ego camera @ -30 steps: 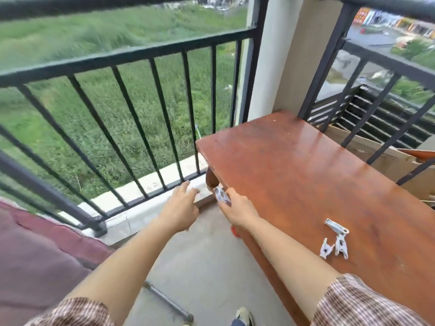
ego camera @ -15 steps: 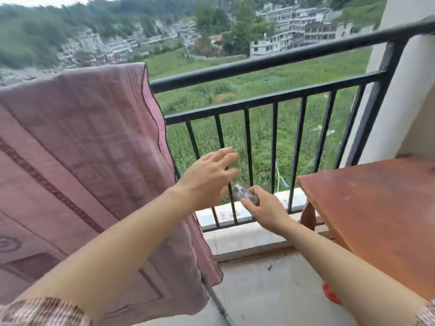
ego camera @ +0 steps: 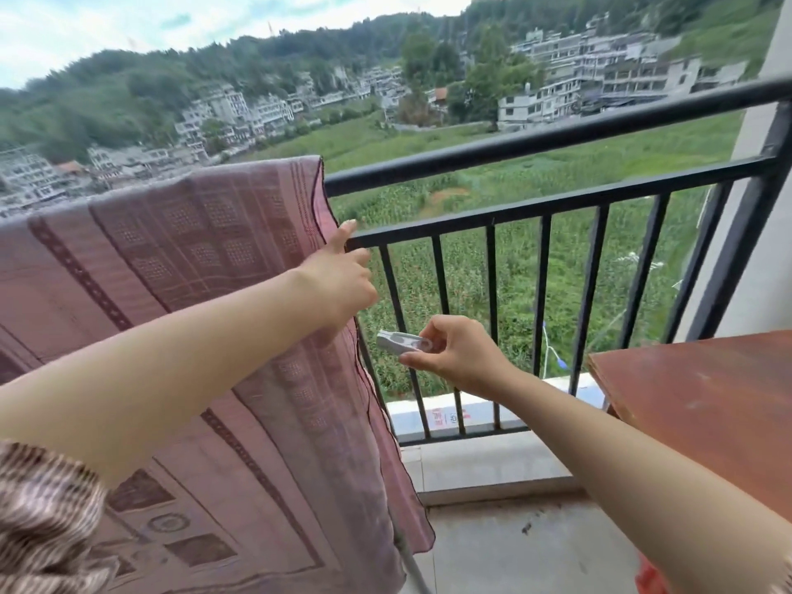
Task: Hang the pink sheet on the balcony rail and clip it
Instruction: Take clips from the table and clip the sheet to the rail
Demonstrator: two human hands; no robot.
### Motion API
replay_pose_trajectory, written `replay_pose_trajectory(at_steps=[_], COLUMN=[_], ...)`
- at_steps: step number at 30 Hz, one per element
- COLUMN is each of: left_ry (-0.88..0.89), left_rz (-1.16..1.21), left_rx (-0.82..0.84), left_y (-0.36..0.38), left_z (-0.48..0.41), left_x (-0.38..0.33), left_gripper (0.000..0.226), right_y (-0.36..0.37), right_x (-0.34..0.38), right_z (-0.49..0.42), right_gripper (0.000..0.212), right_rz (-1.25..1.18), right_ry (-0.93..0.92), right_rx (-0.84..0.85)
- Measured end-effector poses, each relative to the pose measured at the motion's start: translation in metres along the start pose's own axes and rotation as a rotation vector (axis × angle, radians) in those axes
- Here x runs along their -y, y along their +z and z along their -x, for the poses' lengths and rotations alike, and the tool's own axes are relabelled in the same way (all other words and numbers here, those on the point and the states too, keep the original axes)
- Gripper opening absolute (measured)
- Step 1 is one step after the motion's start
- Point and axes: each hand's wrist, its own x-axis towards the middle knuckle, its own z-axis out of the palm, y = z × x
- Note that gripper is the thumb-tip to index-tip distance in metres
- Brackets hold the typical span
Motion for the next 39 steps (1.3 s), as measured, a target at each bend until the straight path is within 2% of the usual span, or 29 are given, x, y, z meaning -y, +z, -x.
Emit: replay_pose_trajectory(at_steps=[3,6,15,21,26,29,32,37,39], left_ry=[-0.032,-0.039,-0.035,-0.053,-0.073,-0.065,-0.037,0.003,0.043], left_rz=[0.013,0.045,0.213,0.261,0.310,0.399,0.586,0.853,0.958], left_rx=[-0.026,-0.047,-0.180,-0.261,-0.293,-0.270,-0.264,-0.494,-0.509], left_y=[0.002,0.003,0.014,0.029,0.036,0.034,0.029,0.019,0.015], left_z=[-0.007,-0.008,-0.007,-0.010,-0.009,-0.008,-0.013,-0.046,-0.068], left_x=[-0.004,-0.002,0.004,0.005,0.005,0.002,-0.008,-0.060,-0.099], left_gripper=[0.022,0.006,0.039,0.037,0.019,0.016,0.019,0.025,0.027], right_y=[0.001,0.001,0.008,0.025,0.035,0.034,0.029,0.020,0.010], right_x=[0.008,0.011,0.018,0.022,0.015,0.011,-0.005,-0.062,-0.087], right_z=[-0.006,-0.013,-0.027,-0.038,-0.040,-0.034,-0.022,0.023,0.050], right_gripper=[0.033,0.034,0.029,0.031,0.031,0.043,0.053,0.038,0.033], right_rz=[0.059,0.089,0.024,-0.014,-0.051,-0.095,-0.080,-0.054,-0.046], right_ry=[-0.062,-0.092,-0.094,-0.105,-0.058,-0.020,0.052,0.281,0.387], right_rx=[0.020,0.023,0.084,0.079,0.045,0.043,0.040,-0.016,-0.062])
